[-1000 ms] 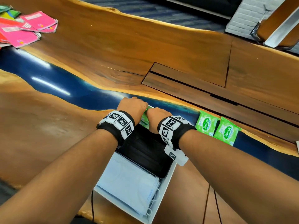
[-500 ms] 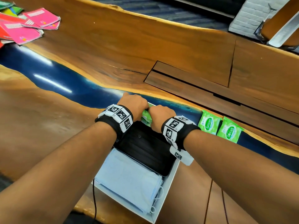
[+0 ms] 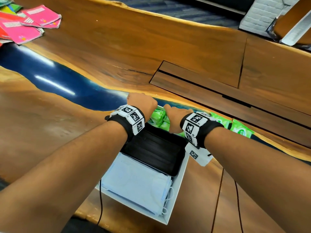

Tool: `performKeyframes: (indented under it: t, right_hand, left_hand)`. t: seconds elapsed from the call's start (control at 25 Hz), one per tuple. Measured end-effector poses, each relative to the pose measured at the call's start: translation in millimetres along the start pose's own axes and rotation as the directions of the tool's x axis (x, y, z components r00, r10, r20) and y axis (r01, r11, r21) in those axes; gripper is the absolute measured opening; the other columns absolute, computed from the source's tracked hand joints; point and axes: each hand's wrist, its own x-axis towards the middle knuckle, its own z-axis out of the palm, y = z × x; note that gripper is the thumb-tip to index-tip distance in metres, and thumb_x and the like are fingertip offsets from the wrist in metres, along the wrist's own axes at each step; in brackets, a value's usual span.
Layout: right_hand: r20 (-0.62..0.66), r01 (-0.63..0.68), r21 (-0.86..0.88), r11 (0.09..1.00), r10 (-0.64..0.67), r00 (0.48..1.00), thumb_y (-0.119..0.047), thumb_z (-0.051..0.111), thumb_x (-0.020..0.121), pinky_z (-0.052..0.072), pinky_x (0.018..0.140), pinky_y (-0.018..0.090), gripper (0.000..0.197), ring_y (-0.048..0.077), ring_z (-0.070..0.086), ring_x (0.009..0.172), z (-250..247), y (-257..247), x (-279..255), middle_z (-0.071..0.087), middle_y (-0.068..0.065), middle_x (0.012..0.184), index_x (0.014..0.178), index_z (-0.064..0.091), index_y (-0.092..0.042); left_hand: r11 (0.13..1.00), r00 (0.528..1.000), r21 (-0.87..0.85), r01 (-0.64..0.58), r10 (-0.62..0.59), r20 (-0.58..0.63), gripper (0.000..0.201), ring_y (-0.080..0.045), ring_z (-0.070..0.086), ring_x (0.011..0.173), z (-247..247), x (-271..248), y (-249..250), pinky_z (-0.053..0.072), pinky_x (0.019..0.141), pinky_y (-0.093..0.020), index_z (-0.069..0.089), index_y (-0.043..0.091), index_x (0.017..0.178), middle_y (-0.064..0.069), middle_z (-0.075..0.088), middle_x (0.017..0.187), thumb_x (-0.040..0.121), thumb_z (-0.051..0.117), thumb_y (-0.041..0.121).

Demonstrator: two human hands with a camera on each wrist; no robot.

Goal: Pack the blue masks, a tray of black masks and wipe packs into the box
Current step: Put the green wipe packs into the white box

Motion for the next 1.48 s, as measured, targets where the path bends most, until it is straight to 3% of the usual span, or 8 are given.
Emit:
performKeyframes:
  t: [0.12, 0.24, 0.48, 0.6, 0.72, 0.84, 1.04, 1.48]
  right_hand:
    - [-0.016, 0.013, -0.020, 1.000, -0.013, 1.000, -0.024, 0.072, 0.077, 0.037, 0.076, 0.042, 0.066, 0.029, 0.059, 0.094, 4, 2, 2, 0.054, 0.002, 0.103, 0.128, 0.031, -0.018]
    - [0.007, 0.030, -0.018, 0.999, -0.030, 1.000, -0.025, 0.073, 0.076, 0.040, 0.072, 0.041, 0.061, 0.027, 0.059, 0.087, 5, 4, 4, 0.055, 0.002, 0.100, 0.121, 0.033, -0.019]
    - [0.034, 0.037, -0.022, 0.999, -0.036, 0.999, -0.026, 0.075, 0.077, 0.042, 0.066, 0.038, 0.061, 0.027, 0.060, 0.082, 7, 6, 4, 0.059, 0.003, 0.101, 0.121, 0.033, -0.017]
    - [0.023, 0.035, -0.015, 0.999, -0.035, 0.999, -0.027, 0.074, 0.078, 0.042, 0.068, 0.040, 0.061, 0.028, 0.059, 0.083, 9, 7, 4, 0.058, 0.004, 0.103, 0.121, 0.032, -0.017]
    - [0.022, 0.033, -0.013, 0.999, -0.033, 0.999, -0.026, 0.073, 0.079, 0.043, 0.069, 0.042, 0.063, 0.028, 0.058, 0.082, 11, 8, 4, 0.058, 0.004, 0.102, 0.124, 0.030, -0.017]
    - [0.030, 0.032, -0.013, 0.999, -0.031, 0.999, -0.025, 0.073, 0.079, 0.046, 0.069, 0.042, 0.062, 0.028, 0.059, 0.081, 10, 7, 4, 0.058, 0.005, 0.100, 0.122, 0.030, -0.017]
    - [0.016, 0.019, -0.015, 1.000, -0.018, 1.000, -0.024, 0.073, 0.079, 0.044, 0.067, 0.042, 0.061, 0.028, 0.059, 0.080, 12, 7, 4, 0.058, 0.004, 0.099, 0.121, 0.030, -0.017]
    - [0.007, 0.024, -0.006, 1.000, -0.024, 1.000, -0.023, 0.071, 0.082, 0.041, 0.065, 0.040, 0.054, 0.027, 0.059, 0.079, 12, 5, 2, 0.060, 0.004, 0.098, 0.118, 0.031, -0.016]
  left_hand:
    - [0.987, 0.987, 0.016, -0.157, 0.158, -0.033, 0.046, -0.024, 0.051, 0.119, 2, 2, 4, 0.045, 0.085, -0.042, 0.052, 0.025, 0.130, -0.001, 0.058, 0.120, 0.087, 0.065, 0.023]
    - [0.969, 0.964, 0.035, -0.246, 0.248, -0.096, 0.038, -0.024, 0.054, 0.114, 4, 2, 8, 0.045, 0.084, -0.040, 0.055, 0.021, 0.126, 0.000, 0.061, 0.115, 0.089, 0.062, 0.027]
    - [0.966, 0.964, 0.093, -0.243, 0.251, -0.088, 0.036, -0.024, 0.051, 0.116, 17, 3, 21, 0.043, 0.086, -0.041, 0.053, 0.015, 0.125, -0.002, 0.056, 0.122, 0.090, 0.060, 0.021]
    - [0.970, 0.968, 0.025, -0.241, 0.243, -0.066, 0.035, -0.026, 0.054, 0.114, 13, 1, 21, 0.048, 0.083, -0.040, 0.055, 0.014, 0.125, -0.005, 0.058, 0.121, 0.090, 0.061, 0.017]
    - [0.980, 0.980, -0.032, -0.198, 0.198, -0.012, 0.034, -0.029, 0.060, 0.104, -3, -2, 4, 0.043, 0.068, -0.035, 0.061, 0.019, 0.119, -0.005, 0.060, 0.107, 0.087, 0.060, 0.007]
    - [0.989, 0.989, 0.019, -0.149, 0.148, 0.012, 0.026, -0.030, 0.064, 0.095, -5, -6, -5, 0.041, 0.064, -0.033, 0.066, 0.017, 0.106, -0.003, 0.055, 0.088, 0.086, 0.058, 0.003]
    - [0.983, 0.980, 0.015, -0.182, 0.180, 0.080, 0.028, -0.031, 0.065, 0.099, 8, -4, 6, 0.046, 0.071, -0.035, 0.066, 0.013, 0.114, -0.009, 0.067, 0.106, 0.088, 0.058, 0.006]
    - [0.981, 0.991, -0.160, -0.113, 0.123, 0.054, 0.024, -0.032, 0.063, 0.093, 4, -1, 4, 0.045, 0.069, -0.033, 0.071, 0.012, 0.106, -0.011, 0.064, 0.109, 0.086, 0.059, 0.003]
